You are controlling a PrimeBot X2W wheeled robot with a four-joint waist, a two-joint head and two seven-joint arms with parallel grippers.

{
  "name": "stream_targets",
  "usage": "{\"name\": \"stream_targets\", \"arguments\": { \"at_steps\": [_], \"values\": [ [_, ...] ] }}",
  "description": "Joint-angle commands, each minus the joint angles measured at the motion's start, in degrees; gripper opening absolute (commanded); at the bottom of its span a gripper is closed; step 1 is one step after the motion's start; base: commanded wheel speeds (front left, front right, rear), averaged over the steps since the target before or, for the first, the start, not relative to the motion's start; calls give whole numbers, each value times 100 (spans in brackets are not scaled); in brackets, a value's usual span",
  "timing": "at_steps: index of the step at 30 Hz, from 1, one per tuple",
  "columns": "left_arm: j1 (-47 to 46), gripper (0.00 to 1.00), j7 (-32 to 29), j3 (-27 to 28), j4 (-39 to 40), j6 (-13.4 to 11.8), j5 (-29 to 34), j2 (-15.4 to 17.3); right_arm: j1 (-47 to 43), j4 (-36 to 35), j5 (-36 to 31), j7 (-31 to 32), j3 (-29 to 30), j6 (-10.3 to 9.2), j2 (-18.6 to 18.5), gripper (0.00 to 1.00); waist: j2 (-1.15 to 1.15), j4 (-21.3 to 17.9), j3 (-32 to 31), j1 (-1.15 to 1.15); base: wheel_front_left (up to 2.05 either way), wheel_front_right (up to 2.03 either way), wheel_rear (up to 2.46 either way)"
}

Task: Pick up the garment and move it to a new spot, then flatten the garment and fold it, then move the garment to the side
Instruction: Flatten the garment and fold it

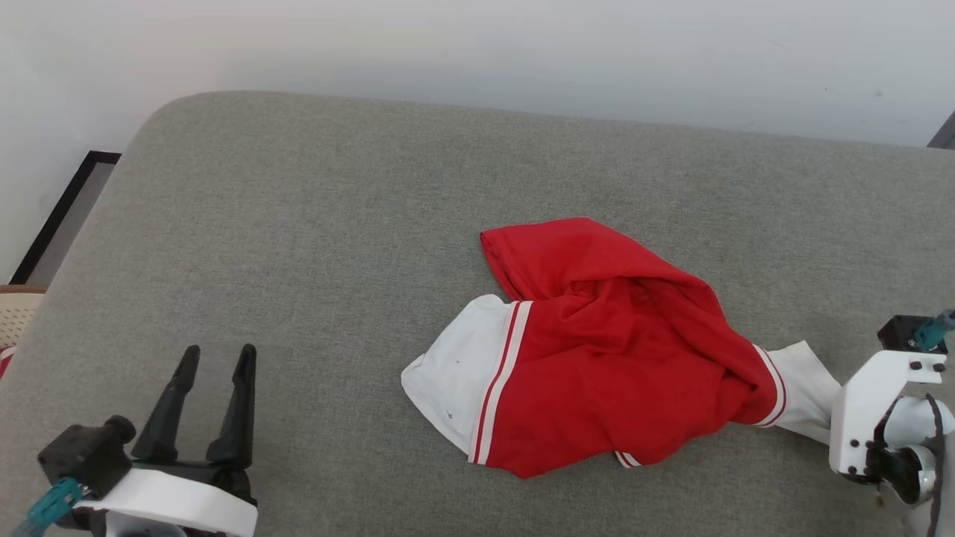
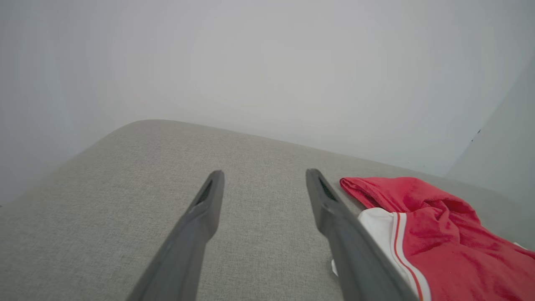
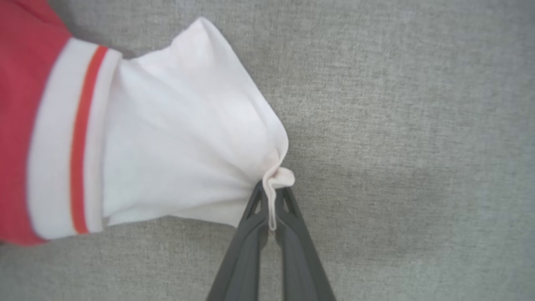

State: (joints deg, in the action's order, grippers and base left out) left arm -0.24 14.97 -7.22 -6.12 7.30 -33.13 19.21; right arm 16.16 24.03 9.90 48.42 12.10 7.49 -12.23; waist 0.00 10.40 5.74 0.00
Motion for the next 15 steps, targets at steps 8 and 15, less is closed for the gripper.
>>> {"name": "stream_targets", "arguments": {
  "at_steps": [8,15],
  "values": [
    [-283,100,-199,-596,-206,15,-313,337,313,114,-34,-549,-4,0,160,100,0,-120,-57,0,0,0,0],
    [-521,100,-988,-1017,-142,15,-561,602,245,-582,133,-1115,-147,0,325,100,0,-481,-115,0,0,0,0]
  ]
}}
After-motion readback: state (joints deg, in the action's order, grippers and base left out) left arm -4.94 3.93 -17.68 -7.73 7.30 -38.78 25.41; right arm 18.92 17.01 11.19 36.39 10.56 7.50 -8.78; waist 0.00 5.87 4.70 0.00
